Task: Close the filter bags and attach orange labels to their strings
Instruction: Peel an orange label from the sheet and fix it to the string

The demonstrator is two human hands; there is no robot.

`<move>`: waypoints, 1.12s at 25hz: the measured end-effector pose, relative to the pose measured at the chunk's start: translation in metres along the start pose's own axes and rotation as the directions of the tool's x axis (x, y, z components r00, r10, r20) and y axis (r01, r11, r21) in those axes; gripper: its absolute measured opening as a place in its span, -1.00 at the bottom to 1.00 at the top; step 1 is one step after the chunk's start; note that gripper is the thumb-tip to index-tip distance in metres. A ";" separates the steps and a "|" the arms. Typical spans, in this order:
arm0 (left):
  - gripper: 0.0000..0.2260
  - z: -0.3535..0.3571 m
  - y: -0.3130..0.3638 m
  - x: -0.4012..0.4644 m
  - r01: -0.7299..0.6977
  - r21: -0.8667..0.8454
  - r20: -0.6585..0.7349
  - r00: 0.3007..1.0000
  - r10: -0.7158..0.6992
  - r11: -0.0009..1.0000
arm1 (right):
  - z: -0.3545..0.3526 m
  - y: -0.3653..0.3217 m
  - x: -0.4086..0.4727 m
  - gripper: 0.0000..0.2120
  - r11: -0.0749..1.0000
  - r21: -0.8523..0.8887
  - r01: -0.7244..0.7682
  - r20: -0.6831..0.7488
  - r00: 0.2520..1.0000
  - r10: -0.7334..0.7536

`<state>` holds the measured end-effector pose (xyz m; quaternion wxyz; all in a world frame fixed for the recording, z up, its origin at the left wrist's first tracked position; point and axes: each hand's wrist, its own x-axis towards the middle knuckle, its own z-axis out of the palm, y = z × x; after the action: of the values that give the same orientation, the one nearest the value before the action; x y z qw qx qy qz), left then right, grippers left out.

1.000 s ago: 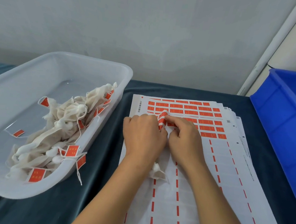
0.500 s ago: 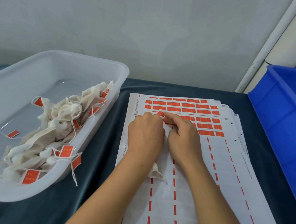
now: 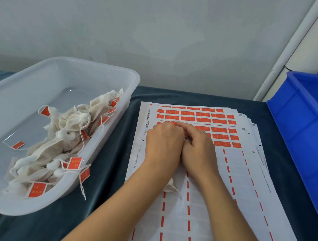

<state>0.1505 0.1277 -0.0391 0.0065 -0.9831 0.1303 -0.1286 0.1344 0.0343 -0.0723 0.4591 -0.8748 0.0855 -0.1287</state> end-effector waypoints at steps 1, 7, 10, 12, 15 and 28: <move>-0.82 0.000 0.000 0.001 -0.002 -0.003 -0.001 1.000 0.002 1.000 | 0.000 0.000 0.001 -0.67 1.000 0.010 -0.005 -0.002 1.000 0.005; -0.88 -0.001 -0.001 0.002 0.018 -0.072 -0.002 1.000 -0.018 0.997 | -0.001 0.001 0.000 -0.65 0.999 0.035 -0.014 -0.003 1.000 0.014; -0.89 0.000 -0.011 0.003 0.088 -0.179 0.011 0.996 -0.087 0.980 | -0.002 0.001 0.000 -0.63 0.997 0.069 -0.019 -0.001 1.000 0.019; -0.79 -0.001 -0.019 0.004 0.142 -0.273 0.048 0.990 -0.134 0.951 | -0.002 0.001 0.000 -0.63 0.996 0.082 -0.024 -0.005 1.000 0.024; -0.76 -0.002 -0.025 0.004 0.193 -0.339 0.105 0.980 -0.167 0.921 | -0.001 0.002 0.001 -0.64 0.995 0.092 -0.028 -0.009 1.000 0.029; -0.76 0.003 -0.029 0.005 0.286 -0.430 0.165 0.957 -0.237 0.856 | 0.002 0.008 0.003 -0.66 0.997 0.075 -0.010 -0.019 1.000 0.011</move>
<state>0.1636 0.1546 -0.0392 -0.2315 -0.9717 0.0210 -0.0423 0.1374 0.0305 -0.0797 0.4913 -0.8553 0.0896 -0.1378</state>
